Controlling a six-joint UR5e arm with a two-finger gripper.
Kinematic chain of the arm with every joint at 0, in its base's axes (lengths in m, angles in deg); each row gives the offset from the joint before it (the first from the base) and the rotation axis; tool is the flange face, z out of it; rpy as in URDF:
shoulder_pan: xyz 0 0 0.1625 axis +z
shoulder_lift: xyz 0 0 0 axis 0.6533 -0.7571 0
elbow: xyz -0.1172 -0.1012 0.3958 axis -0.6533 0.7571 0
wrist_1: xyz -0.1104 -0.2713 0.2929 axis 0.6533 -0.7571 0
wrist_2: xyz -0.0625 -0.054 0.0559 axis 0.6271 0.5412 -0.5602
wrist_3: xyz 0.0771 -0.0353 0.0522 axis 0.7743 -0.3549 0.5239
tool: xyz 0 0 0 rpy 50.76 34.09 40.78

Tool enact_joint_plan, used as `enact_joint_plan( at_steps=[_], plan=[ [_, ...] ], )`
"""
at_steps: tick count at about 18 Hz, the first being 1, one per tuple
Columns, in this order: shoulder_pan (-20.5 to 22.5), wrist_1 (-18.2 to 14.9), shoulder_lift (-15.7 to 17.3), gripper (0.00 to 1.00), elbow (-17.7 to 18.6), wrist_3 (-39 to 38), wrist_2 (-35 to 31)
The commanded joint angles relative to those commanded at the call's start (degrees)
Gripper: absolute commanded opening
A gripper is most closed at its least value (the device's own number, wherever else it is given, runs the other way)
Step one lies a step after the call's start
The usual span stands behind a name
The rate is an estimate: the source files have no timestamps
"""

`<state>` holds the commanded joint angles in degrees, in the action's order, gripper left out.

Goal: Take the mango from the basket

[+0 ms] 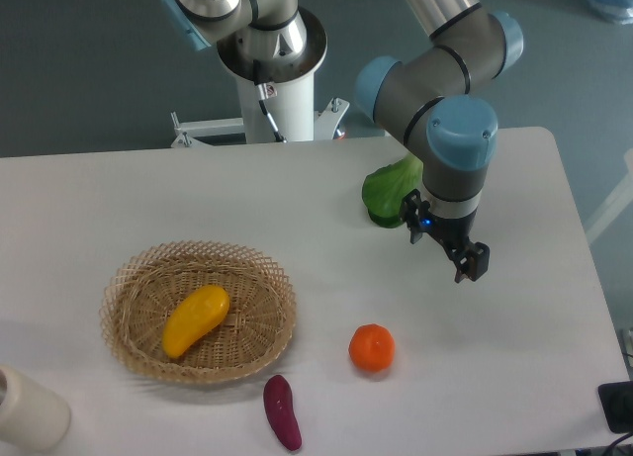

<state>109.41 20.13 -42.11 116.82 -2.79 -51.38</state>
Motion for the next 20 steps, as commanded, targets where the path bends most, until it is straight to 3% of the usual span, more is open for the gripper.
enact_joint_plan(
  at_steps=[7, 9, 13, 20],
  plan=[
    [-0.44, 0.09, 0.35, 1.00, -0.09, -0.17, 0.17],
    [-0.35, 0.26, 0.35, 1.00, -0.17, -1.92, 2.89],
    [-0.79, 0.35, 0.35, 1.00, 0.00, -5.88, 5.09],
    [-6.32, 0.53, 0.26, 1.00, -0.97, -18.00, 7.73]
  ],
)
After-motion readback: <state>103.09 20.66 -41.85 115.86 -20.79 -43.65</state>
